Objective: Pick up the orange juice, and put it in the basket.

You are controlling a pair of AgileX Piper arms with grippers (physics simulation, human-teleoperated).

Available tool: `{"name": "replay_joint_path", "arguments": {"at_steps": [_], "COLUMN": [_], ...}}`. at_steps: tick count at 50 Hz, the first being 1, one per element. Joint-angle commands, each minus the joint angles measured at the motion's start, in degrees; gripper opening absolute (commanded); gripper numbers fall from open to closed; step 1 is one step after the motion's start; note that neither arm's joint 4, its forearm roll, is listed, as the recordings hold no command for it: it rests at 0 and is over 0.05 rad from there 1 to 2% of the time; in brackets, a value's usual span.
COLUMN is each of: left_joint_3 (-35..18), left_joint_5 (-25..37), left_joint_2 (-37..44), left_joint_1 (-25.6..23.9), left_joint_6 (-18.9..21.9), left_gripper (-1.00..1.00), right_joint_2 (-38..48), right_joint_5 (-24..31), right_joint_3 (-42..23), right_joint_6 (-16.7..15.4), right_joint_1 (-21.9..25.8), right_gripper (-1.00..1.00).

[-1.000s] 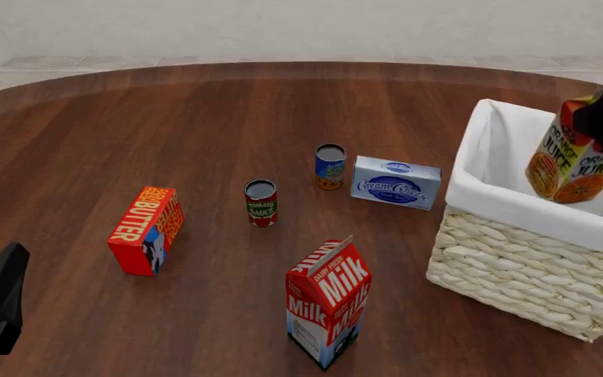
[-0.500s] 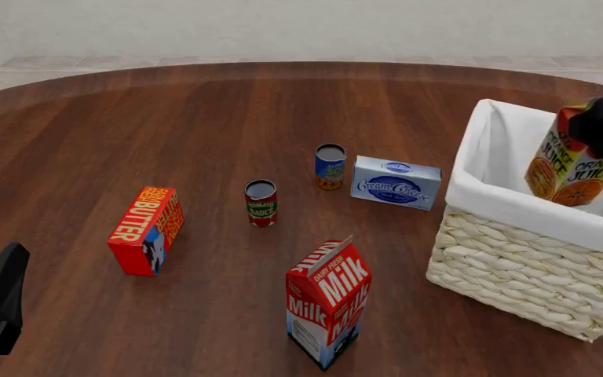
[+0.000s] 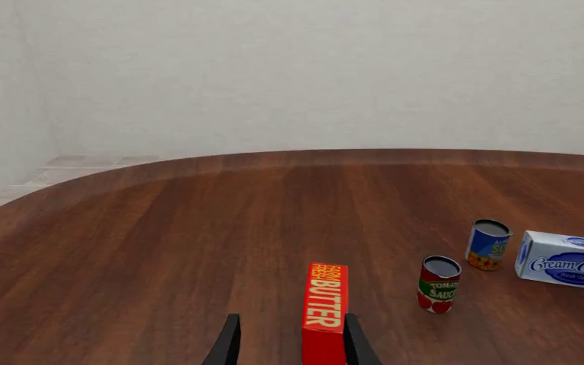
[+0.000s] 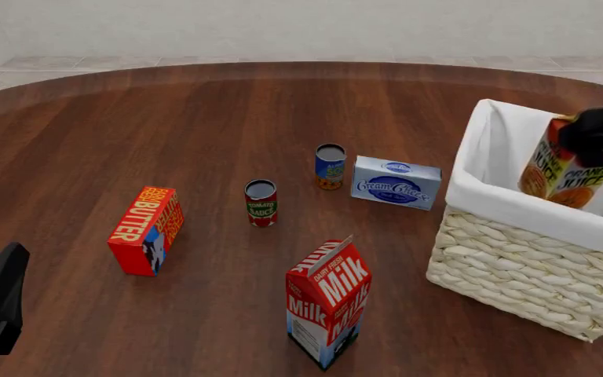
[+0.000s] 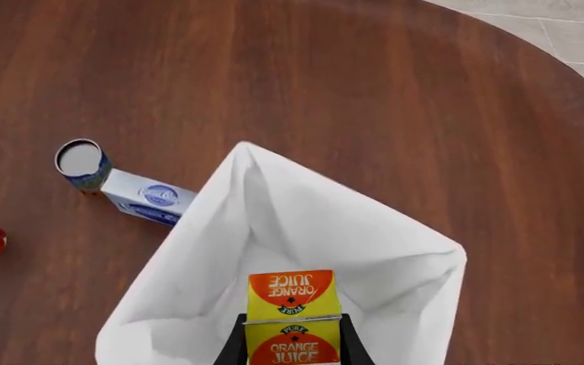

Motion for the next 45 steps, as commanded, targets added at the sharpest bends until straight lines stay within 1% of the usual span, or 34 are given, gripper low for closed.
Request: {"name": "replay_joint_path", "arguments": {"at_steps": [1, 31, 35, 36, 37, 45], "left_joint_3": [0.0, 0.0, 0.0, 0.0, 0.0, 0.0], "left_joint_5": [0.0, 0.0, 0.0, 0.0, 0.0, 0.0], "left_joint_2": [0.0, 0.0, 0.0, 0.0, 0.0, 0.0], "left_joint_1": [0.0, 0.0, 0.0, 0.0, 0.0, 0.0], "left_joint_6": [0.0, 0.0, 0.0, 0.0, 0.0, 0.0], "left_gripper": [1.0, 1.0, 1.0, 1.0, 1.0, 1.0], "right_joint_2": [0.27, 2.29, 2.57, 2.82, 2.73, 2.6], "right_joint_5": [-1.84, -5.84, -6.2, -6.31, -6.38, -6.41], "right_joint_3": [1.54, 4.77, 5.01, 5.09, 5.22, 5.27], "right_joint_6": [1.63, 2.42, 2.18, 1.7, 1.99, 2.21], "right_joint_1": [0.22, -0.2, -0.53, -0.69, -0.53, -0.33], "right_gripper": [-1.0, -1.0, -1.0, -1.0, 1.0, 1.0]}}
